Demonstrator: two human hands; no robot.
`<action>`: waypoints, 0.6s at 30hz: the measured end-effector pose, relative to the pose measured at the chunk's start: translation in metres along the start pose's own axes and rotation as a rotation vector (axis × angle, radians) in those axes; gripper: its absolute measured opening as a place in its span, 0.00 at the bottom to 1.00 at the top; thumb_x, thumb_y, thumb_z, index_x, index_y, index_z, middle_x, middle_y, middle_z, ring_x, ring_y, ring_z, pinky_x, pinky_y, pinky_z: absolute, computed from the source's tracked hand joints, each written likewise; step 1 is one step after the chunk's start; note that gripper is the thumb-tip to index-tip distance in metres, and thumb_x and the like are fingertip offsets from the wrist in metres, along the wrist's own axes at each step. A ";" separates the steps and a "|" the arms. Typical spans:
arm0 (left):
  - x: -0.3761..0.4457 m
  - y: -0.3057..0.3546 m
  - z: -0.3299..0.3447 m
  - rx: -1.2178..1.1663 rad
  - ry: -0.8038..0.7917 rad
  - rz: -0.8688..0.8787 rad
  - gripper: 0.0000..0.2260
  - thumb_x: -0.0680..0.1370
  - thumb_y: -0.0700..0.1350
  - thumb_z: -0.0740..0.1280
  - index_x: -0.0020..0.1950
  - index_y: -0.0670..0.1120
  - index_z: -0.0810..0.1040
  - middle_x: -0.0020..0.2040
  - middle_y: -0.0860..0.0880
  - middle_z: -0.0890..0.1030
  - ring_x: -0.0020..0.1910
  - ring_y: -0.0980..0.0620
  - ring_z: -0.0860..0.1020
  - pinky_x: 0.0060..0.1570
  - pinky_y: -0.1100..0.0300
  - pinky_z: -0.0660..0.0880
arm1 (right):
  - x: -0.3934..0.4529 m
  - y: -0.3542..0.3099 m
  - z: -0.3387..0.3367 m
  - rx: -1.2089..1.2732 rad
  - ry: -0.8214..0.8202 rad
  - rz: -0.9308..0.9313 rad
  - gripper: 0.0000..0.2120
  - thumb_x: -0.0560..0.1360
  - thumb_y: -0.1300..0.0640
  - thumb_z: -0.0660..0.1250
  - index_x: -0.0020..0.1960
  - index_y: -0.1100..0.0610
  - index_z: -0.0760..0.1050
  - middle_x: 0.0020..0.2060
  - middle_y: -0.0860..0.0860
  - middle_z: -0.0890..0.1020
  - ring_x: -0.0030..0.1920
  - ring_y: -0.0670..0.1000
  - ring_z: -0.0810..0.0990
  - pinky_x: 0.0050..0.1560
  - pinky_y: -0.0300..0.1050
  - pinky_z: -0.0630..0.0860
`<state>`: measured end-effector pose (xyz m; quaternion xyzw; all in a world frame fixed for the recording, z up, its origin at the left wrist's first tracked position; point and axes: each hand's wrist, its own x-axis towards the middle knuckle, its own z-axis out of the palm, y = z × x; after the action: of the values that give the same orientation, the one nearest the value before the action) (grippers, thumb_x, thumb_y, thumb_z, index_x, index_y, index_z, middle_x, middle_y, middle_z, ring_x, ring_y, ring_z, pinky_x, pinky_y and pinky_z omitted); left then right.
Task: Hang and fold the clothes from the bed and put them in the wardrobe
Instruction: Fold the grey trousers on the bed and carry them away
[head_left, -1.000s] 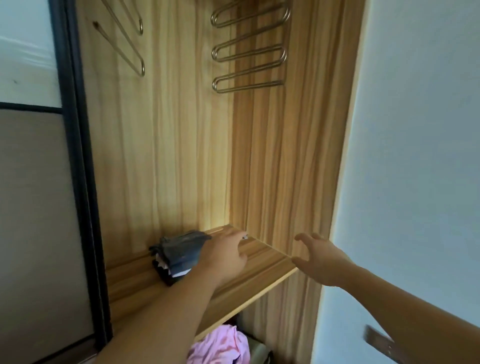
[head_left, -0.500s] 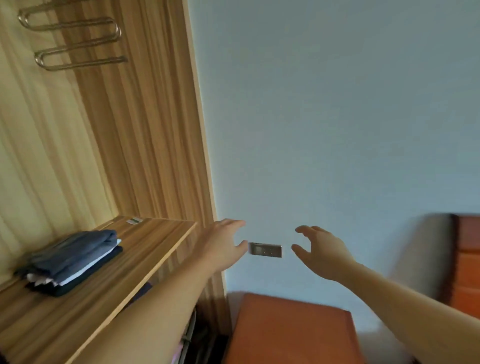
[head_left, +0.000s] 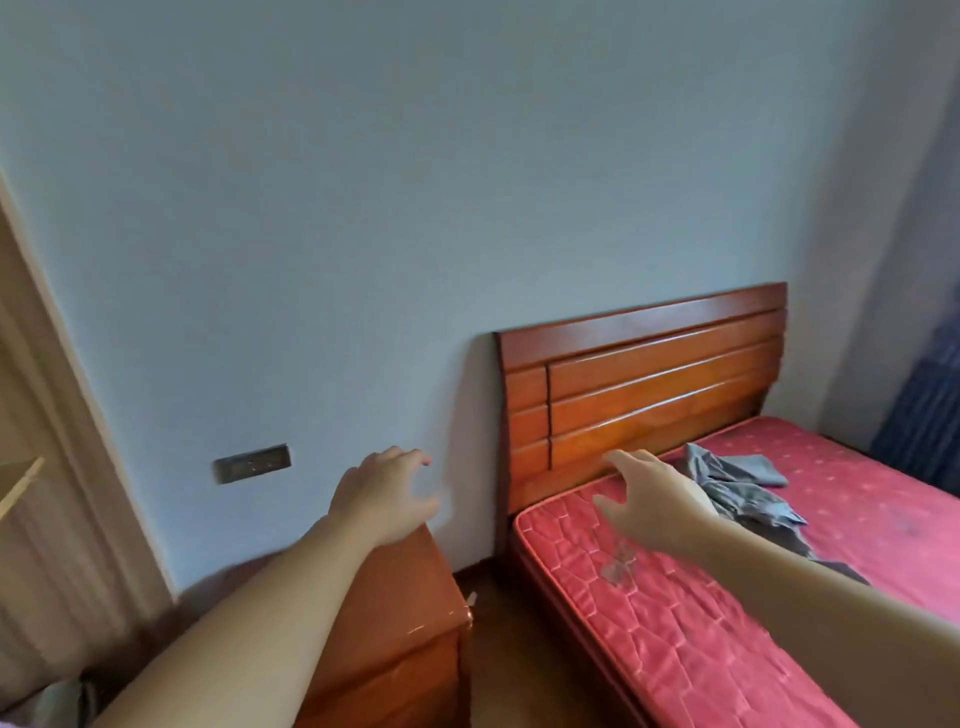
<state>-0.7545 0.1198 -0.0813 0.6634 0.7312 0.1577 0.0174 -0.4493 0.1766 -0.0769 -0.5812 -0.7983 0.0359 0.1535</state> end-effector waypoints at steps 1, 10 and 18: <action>-0.005 0.022 0.002 -0.010 -0.002 0.041 0.24 0.73 0.57 0.63 0.69 0.56 0.70 0.67 0.53 0.73 0.65 0.50 0.72 0.60 0.53 0.71 | -0.018 0.017 -0.009 -0.009 -0.001 0.042 0.26 0.72 0.39 0.63 0.68 0.46 0.67 0.60 0.48 0.75 0.58 0.54 0.77 0.52 0.48 0.74; -0.085 0.198 0.041 -0.058 -0.084 0.275 0.24 0.72 0.61 0.63 0.67 0.59 0.70 0.65 0.55 0.74 0.62 0.51 0.73 0.57 0.53 0.73 | -0.195 0.137 -0.053 0.002 -0.015 0.271 0.27 0.72 0.39 0.63 0.69 0.46 0.66 0.60 0.47 0.73 0.57 0.51 0.76 0.51 0.47 0.76; -0.114 0.305 0.072 -0.008 -0.185 0.478 0.25 0.74 0.60 0.63 0.70 0.57 0.67 0.68 0.53 0.71 0.66 0.50 0.69 0.64 0.50 0.69 | -0.272 0.203 -0.059 -0.016 -0.023 0.513 0.26 0.73 0.42 0.64 0.69 0.46 0.65 0.61 0.49 0.73 0.57 0.53 0.76 0.52 0.48 0.77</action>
<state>-0.4301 0.0446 -0.0937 0.8289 0.5484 0.0989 0.0492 -0.1714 -0.0203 -0.1243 -0.7654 -0.6268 0.0741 0.1257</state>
